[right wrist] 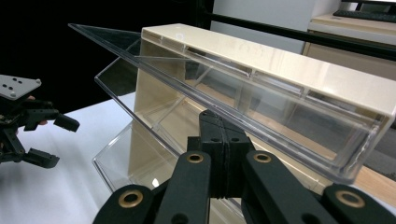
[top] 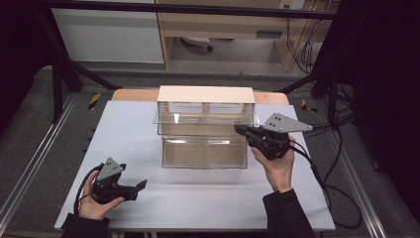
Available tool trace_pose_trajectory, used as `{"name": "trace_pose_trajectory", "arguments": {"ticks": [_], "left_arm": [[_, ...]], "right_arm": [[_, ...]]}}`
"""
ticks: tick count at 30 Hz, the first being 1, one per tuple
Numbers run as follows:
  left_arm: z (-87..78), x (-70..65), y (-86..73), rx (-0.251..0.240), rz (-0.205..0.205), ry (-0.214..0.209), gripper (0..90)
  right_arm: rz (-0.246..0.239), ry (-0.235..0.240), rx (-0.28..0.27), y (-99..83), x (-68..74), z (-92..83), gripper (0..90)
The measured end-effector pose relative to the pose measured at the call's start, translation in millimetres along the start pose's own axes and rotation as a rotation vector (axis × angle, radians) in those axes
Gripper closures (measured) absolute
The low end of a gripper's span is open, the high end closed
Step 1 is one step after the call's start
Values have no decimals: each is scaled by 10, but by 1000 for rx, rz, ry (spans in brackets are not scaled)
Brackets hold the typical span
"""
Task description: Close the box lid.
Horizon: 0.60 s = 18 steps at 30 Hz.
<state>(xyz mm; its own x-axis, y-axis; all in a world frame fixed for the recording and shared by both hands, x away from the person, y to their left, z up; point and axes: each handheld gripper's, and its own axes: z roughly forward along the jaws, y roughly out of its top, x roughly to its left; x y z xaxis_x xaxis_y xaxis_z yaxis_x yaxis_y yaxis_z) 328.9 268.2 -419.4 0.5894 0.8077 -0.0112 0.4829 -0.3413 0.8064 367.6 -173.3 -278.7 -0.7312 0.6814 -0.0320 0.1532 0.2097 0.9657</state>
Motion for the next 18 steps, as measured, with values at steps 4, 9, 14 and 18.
{"name": "trace_pose_trajectory", "arguments": {"ticks": [4,9,14,18], "left_arm": [[1,9,-25,-3,-11,8,49],[-4,20,-41,-1,-15,12,49],[8,36,-60,4,-19,15,49],[2,59,-75,6,-24,16,50]], "right_arm": [[5,-1,17,-51,8,5,900],[9,-1,16,-104,19,-7,900],[20,2,31,-169,20,1,900],[27,2,38,-208,22,2,900]]}}
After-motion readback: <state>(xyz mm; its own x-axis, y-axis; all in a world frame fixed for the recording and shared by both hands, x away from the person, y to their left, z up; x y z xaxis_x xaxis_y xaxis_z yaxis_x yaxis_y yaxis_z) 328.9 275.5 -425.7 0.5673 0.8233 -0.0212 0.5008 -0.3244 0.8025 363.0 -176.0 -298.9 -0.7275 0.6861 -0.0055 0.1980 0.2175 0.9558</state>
